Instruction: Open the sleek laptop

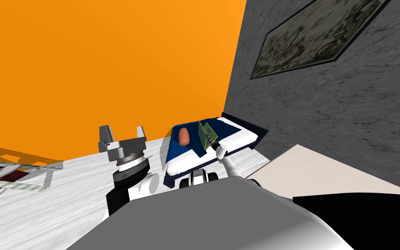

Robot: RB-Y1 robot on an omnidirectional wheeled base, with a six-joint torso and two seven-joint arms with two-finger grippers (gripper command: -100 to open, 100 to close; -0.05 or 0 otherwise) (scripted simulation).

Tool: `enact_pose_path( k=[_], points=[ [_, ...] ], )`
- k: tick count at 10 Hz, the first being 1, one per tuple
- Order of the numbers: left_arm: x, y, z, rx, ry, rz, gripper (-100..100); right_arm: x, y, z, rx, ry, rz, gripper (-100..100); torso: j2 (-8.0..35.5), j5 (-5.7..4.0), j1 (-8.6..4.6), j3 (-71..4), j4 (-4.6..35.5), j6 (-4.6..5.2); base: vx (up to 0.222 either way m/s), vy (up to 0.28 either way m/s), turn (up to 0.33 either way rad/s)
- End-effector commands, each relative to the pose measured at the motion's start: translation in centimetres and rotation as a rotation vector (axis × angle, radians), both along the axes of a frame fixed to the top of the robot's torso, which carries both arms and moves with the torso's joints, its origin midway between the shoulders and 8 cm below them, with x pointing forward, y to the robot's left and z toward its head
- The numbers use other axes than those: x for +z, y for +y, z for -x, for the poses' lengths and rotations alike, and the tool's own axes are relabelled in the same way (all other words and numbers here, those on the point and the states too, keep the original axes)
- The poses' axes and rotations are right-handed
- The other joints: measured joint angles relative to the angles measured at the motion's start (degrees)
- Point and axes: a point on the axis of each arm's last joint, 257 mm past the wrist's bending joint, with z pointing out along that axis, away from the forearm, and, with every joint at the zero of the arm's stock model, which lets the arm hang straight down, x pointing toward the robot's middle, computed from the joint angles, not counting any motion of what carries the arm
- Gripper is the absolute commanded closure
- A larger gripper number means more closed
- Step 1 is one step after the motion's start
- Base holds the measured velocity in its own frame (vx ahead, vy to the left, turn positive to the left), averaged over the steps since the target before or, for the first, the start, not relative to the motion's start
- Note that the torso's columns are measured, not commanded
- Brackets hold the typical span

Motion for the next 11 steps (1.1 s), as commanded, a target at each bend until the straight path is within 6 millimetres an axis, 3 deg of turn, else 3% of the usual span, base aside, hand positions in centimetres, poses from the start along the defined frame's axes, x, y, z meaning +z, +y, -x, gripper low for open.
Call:
enact_pose_path(
  k=[1,5,11],
  points=[
    [0.0,0.0,0.0,0.0,0.0,0.0,0,0.8,0.5,-1.5,-0.006,0.006,0.0,-100,0.25,0.11,0.05,0.13,0.36,-0.04,-0.032,-0.007,0.097],
    [0.0,0.0,0.0,0.0,0.0,0.0,0,2.8,1.2,-4.5,-0.025,0.01,0.003,-100,0.75,0.27,0.28,0.46,0.79,-0.04,-0.029,-0.006,0.083],
    [0.0,0.0,0.0,0.0,0.0,0.0,0,3.4,1.3,-5.3,-0.032,0.009,0.004,-100,0.67,0.26,0.18,0.39,0.75,0.04,-0.016,-0.002,0.022]
  ],
)
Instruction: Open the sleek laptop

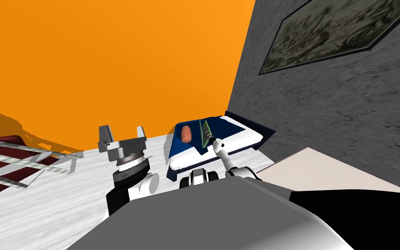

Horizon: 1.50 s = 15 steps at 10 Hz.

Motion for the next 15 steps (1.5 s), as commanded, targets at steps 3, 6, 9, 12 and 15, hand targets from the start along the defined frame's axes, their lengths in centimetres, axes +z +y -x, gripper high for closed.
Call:
enact_pose_path(
  k=[3,6,9,12,15],
  points=[
    [0.0,0.0,0.0,0.0,0.0,0.0,0,0.2,0.0,-0.4,-0.006,0.001,-0.002,-100,0.07,0.01,-0.08,0.04,0.03,0.13,-0.019,0.0,-0.005],
    [0.0,0.0,0.0,0.0,0.0,0.0,0,0.2,0.0,-0.4,-0.006,0.001,-0.002,-100,-0.03,0.0,-0.08,-0.02,-0.02,0.14,0.001,0.0,-0.004],
    [0.0,0.0,0.0,0.0,0.0,0.0,0,0.7,0.3,-1.1,-0.005,0.002,-0.005,-100,0.06,-0.01,-0.06,0.04,0.0,0.05,-0.015,-0.001,0.013],
    [0.0,0.0,0.0,0.0,0.0,0.0,0,1.6,0.6,-2.4,-0.009,0.005,-0.006,-100,0.03,0.0,0.01,0.03,0.01,0.03,-0.034,-0.005,0.049],
    [0.0,0.0,0.0,0.0,0.0,0.0,0,3.3,0.8,-4.4,-0.019,0.006,-0.006,-100,0.02,0.01,0.07,0.02,0.03,-0.06,-0.045,-0.007,0.066]
  ],
)
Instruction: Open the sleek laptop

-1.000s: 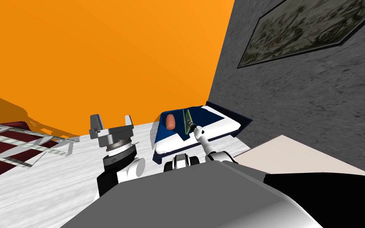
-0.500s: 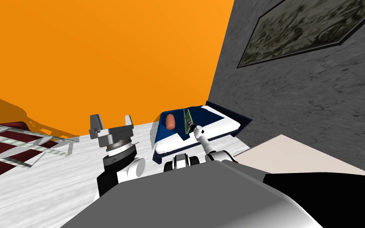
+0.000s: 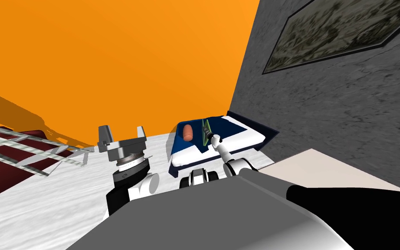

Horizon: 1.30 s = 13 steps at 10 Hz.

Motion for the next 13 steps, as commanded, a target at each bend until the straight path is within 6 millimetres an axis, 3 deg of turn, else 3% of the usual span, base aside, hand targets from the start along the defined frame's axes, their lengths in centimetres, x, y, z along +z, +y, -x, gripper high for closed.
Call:
enact_pose_path(
  k=[1,7,8,9,13],
  points=[
    [0.0,0.0,0.0,0.0,0.0,0.0,0,1.0,0.3,-1.0,-0.004,-0.002,0.0,-100,0.08,0.0,0.0,0.04,0.02,0.02,-0.049,-0.003,0.027],
    [0.0,0.0,0.0,0.0,0.0,0.0,0,3.5,0.3,-3.5,-0.026,-0.007,0.003,-100,0.0,-0.01,-0.07,0.0,-0.03,0.1,-0.032,-0.004,0.037],
    [0.0,0.0,0.0,0.0,0.0,0.0,0,3.0,0.2,-3.2,-0.022,-0.005,0.007,-100,0.0,-0.01,-0.06,0.0,0.0,0.04,-0.008,-0.003,0.025],
    [0.0,0.0,0.0,0.0,0.0,0.0,0,3.1,0.1,-3.2,-0.025,-0.005,0.005,0,-0.02,0.0,-0.02,-0.01,-0.02,0.06,0.0,0.0,0.0],
    [0.0,0.0,0.0,0.0,0.0,0.0,0,3.1,0.1,-3.2,-0.025,-0.005,0.005,0,0.0,-0.01,-0.07,0.0,-0.03,0.08,0.0,0.0,0.0]
  ],
)
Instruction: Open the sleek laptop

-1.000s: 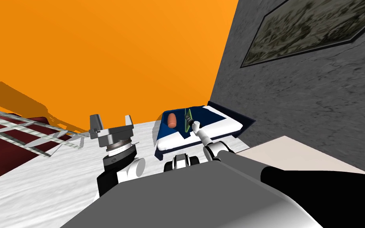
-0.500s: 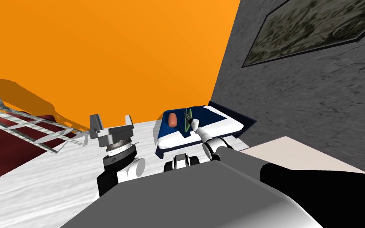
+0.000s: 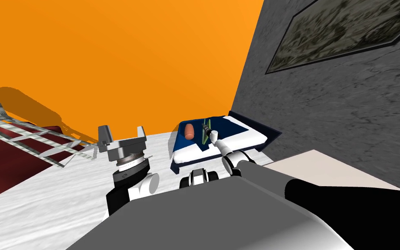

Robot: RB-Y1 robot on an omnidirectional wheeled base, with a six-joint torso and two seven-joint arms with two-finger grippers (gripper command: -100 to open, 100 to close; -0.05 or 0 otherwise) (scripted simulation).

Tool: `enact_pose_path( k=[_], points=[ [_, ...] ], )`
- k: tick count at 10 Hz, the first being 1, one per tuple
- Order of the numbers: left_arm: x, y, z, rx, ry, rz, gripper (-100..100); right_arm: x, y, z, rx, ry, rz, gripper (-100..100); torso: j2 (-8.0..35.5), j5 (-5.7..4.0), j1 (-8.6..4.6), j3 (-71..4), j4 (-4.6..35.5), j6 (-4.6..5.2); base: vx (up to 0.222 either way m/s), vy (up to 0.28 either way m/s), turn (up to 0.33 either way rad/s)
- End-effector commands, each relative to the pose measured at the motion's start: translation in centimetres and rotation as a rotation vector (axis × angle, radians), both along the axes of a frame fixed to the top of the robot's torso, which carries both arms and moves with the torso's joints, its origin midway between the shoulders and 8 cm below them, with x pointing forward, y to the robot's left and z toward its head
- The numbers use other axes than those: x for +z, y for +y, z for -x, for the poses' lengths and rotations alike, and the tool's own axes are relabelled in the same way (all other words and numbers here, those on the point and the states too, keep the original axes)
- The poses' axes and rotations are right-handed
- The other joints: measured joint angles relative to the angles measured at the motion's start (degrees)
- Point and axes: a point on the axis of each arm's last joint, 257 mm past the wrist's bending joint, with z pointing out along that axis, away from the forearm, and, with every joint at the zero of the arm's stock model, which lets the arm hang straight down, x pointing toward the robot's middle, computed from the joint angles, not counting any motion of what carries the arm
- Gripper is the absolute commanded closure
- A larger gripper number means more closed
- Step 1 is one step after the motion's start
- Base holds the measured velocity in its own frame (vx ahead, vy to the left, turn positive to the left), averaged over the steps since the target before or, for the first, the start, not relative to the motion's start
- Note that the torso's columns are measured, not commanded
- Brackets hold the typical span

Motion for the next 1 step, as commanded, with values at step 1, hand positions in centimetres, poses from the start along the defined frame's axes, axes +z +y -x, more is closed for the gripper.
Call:
enact_pose_path(
  k=[1],
  points=[
    [0.0,0.0,0.0,0.0,0.0,0.0,0,0.0,0.0,0.0,0.0,0.0,0.0,0,0.0,0.0,0.0,0.0,0.0,0.0,0.0,0.0,0.0]
  ],
)
